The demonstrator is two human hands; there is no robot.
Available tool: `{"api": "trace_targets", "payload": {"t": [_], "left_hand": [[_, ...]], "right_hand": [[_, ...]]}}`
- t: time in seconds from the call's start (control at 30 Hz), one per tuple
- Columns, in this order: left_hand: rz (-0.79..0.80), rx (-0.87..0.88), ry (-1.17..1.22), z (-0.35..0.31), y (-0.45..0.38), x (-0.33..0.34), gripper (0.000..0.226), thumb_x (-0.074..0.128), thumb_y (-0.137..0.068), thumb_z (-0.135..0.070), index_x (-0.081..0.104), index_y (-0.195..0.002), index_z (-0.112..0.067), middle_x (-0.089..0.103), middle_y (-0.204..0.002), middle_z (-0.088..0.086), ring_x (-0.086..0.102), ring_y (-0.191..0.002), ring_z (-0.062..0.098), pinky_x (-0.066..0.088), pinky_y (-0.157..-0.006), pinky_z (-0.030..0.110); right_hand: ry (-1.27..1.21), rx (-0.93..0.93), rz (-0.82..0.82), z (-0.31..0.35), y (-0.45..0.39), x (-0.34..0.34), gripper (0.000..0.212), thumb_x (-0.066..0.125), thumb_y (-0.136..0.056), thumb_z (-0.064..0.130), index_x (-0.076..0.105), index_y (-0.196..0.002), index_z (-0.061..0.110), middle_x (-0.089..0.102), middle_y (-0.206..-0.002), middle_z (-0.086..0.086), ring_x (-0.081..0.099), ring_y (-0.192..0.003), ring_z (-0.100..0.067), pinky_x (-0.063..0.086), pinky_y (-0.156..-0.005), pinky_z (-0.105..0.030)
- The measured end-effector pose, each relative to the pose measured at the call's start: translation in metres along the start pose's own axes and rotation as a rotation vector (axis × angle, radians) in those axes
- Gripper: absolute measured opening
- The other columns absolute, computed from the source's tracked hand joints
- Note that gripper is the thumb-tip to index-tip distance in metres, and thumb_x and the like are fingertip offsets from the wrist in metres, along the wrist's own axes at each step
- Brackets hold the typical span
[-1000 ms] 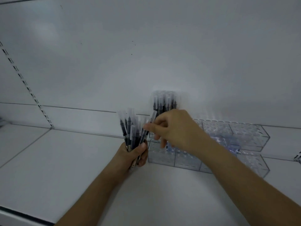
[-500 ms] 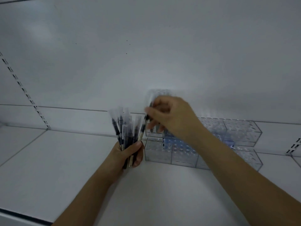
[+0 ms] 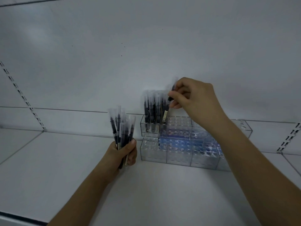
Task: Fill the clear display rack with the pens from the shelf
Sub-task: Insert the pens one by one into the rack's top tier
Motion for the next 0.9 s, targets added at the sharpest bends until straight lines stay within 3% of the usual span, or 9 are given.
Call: {"api": "trace_targets", "payload": {"t": [0.3, 0.5, 0.77, 0.9], "left_hand": [[0.007, -0.013, 0.003, 0.002, 0.001, 0.001, 0.055, 0.082, -0.066, -0.053, 0.046, -0.06, -0.012, 0.04, -0.051, 0.005, 0.033, -0.044, 0.014, 0.032, -0.044, 0.023], [0.008, -0.027, 0.006, 0.004, 0.002, 0.001, 0.057, 0.083, -0.066, -0.052, 0.045, -0.063, -0.01, 0.04, -0.052, 0.006, 0.032, -0.044, 0.014, 0.03, -0.044, 0.024], [0.034, -0.003, -0.006, 0.001, 0.004, 0.003, 0.053, 0.08, -0.07, -0.053, 0.047, -0.062, -0.012, 0.041, -0.052, 0.005, 0.034, -0.043, 0.014, 0.033, -0.045, 0.023], [0.06, 0.004, 0.004, -0.001, 0.005, 0.008, 0.056, 0.075, -0.073, -0.057, 0.049, -0.073, -0.007, 0.041, -0.051, 0.005, 0.035, -0.043, 0.015, 0.035, -0.045, 0.023]], "right_hand": [[0.1, -0.033, 0.046, -0.005, -0.001, 0.004, 0.01, 0.066, -0.094, 0.02, 0.062, -0.09, 0.01, 0.071, -0.078, -0.001, 0.07, -0.061, -0.005, 0.061, -0.067, -0.026], [0.433, -0.078, 0.21, -0.013, 0.006, 0.036, 0.024, 0.062, -0.094, 0.038, 0.064, -0.09, 0.015, 0.07, -0.077, 0.002, 0.066, -0.068, -0.011, 0.057, -0.075, -0.037], [0.667, -0.015, 0.237, -0.015, 0.003, 0.031, 0.046, 0.054, -0.092, 0.056, 0.07, -0.083, 0.013, 0.069, -0.075, -0.002, 0.064, -0.07, -0.017, 0.056, -0.071, -0.037], [0.501, -0.032, 0.215, 0.008, 0.01, 0.033, 0.051, 0.053, -0.091, 0.058, 0.07, -0.074, 0.014, 0.067, -0.064, 0.0, 0.062, -0.058, -0.013, 0.055, -0.065, -0.029]]}}
Point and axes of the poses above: each hand's wrist, its own y-axis away from the middle knuckle, its own x-axis out of the palm, z = x × y, the point moved 7 cm from there along -y, towards the middle knuckle
